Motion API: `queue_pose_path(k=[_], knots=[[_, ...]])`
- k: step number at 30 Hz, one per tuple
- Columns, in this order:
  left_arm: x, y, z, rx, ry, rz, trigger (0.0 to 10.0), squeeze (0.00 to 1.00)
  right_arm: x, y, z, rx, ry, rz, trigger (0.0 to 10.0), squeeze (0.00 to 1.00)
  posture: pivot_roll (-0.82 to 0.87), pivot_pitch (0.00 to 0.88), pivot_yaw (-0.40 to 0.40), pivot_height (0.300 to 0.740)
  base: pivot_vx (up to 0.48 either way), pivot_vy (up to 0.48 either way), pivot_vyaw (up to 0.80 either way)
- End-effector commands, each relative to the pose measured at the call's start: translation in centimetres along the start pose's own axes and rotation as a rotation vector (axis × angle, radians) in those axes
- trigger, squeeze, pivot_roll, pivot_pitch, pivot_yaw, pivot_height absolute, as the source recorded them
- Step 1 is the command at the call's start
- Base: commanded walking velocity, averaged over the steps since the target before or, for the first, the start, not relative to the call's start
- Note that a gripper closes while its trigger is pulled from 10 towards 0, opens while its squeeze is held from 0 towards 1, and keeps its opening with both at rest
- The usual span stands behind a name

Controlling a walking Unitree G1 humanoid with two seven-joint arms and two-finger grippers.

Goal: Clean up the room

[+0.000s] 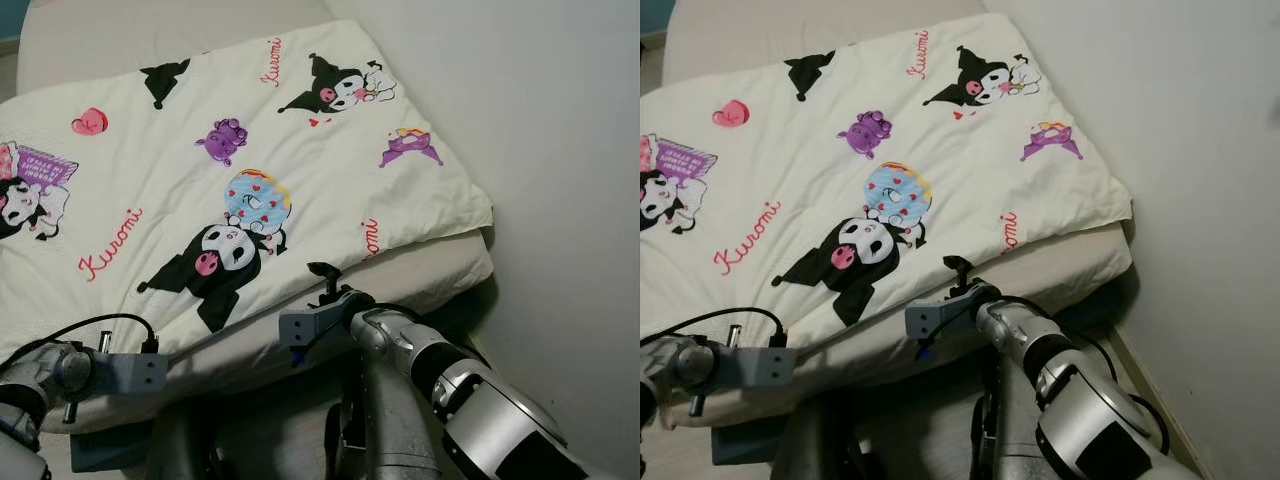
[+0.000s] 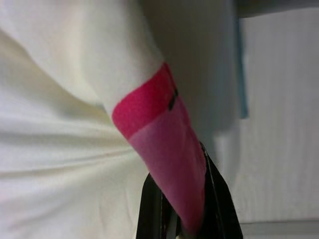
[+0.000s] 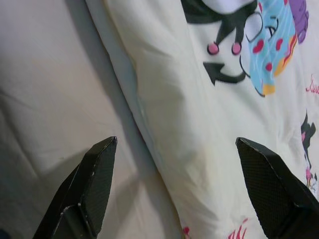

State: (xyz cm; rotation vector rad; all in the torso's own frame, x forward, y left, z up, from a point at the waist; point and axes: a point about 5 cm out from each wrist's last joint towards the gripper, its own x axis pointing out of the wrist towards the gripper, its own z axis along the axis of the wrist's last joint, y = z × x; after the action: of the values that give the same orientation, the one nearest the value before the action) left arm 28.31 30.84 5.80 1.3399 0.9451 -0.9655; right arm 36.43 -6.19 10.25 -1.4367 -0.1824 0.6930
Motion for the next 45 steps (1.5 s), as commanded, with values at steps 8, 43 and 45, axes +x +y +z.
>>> queue_pose_path(k=[8,43,45], knots=[[1.4,-8.6,-0.6,0.026,-0.011,-0.597,0.0,0.0,0.2,0.4,1.1,-0.012,-0.056,0.028,10.0,0.0,-0.06,0.374,-0.008,0.58,0.0,0.0,0.0],[-1.3,-4.7,0.7,0.03,-0.069,-0.331,10.0,0.0,0.2,0.5,1.4,-0.042,-0.084,0.054,10.0,0.0,-0.05,0.332,-0.003,0.58,0.0,0.0,0.0],[-2.9,-3.8,2.5,-0.079,-0.25,-0.31,10.0,0.0,0.2,0.3,1.2,-0.039,-0.085,0.054,10.0,0.0,-0.05,0.303,-0.004,0.58,0.0,0.0,0.0]])
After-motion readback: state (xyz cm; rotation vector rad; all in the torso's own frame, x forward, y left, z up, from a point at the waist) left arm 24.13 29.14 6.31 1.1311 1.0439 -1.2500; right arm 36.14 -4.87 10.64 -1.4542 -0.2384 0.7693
